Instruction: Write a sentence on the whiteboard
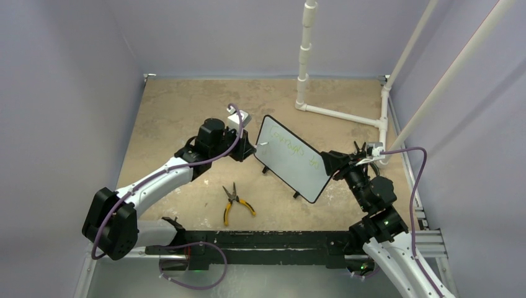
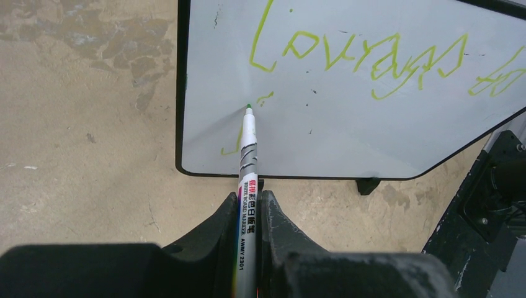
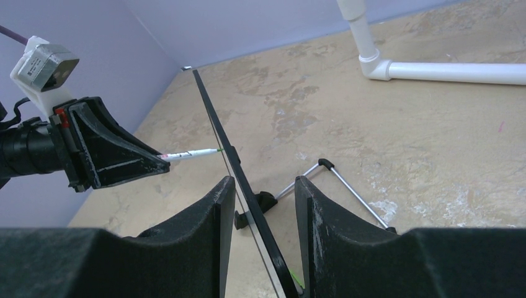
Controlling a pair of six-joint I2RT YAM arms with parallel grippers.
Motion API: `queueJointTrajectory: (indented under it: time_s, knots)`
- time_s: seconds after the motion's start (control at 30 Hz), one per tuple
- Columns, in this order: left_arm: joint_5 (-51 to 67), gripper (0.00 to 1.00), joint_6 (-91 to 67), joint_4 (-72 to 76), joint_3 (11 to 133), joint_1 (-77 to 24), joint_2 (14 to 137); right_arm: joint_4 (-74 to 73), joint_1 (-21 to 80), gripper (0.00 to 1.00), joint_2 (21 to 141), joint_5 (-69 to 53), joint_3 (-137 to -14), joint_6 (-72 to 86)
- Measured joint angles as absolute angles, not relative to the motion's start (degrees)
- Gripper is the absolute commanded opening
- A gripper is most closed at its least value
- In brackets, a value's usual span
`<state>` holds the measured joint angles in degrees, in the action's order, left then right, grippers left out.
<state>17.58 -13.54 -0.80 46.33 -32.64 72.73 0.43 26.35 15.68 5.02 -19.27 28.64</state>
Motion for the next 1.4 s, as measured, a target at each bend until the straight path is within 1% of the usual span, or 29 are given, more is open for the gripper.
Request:
queueJointTrajectory:
  time_s: [0.93, 1.13, 1.4]
  knots:
    - [22.1, 0.00, -14.3, 1.4, 46.4, -32.8, 72.2, 0.4, 26.3, 0.43, 15.7, 5.0, -19.3, 28.6]
    - [22.3, 0.00, -13.9, 0.9, 46.0, -32.8, 69.5, 0.4, 26.3, 0.43, 15.7, 5.0, -19.3, 28.6]
    - [22.1, 0.00, -12.6, -2.4, 45.5, -32.8, 70.9, 0.4, 26.3, 0.43, 15.7, 5.0, -19.3, 28.6]
